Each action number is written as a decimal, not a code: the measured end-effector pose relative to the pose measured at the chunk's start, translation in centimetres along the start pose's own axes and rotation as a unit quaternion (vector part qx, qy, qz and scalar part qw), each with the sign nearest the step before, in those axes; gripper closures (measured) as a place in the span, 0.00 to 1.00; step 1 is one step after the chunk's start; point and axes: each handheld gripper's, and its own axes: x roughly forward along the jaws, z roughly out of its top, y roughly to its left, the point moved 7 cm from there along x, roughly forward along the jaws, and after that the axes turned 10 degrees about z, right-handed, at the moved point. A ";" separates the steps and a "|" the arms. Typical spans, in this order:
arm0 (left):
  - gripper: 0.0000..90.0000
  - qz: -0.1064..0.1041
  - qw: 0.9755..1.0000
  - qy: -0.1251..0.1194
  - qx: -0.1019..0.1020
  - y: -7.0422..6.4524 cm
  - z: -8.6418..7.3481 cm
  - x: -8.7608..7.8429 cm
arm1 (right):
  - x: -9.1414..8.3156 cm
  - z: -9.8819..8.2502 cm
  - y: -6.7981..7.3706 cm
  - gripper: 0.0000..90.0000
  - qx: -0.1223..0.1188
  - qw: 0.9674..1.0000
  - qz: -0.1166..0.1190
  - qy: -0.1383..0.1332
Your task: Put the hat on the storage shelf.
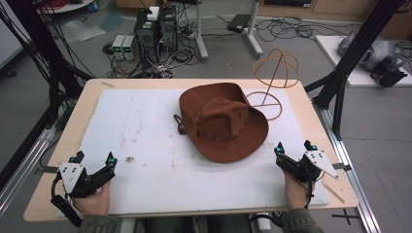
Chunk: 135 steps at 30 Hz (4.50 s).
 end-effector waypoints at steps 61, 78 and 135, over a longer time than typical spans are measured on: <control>0.10 -0.007 1.000 -0.007 -0.006 -0.4 0.7 0.2 | 6.3 4.5 9.2 0.04 -0.105 0.979 0.149 0.090; 0.10 0.002 1.000 -0.005 -0.022 0.5 0.6 0.4 | 13.7 1.9 12.7 0.07 -0.085 0.973 0.121 0.176; 0.11 -0.009 1.000 0.006 -0.023 0.1 0.2 0.9 | 9.9 6.4 15.0 0.98 -0.032 0.978 0.203 -0.016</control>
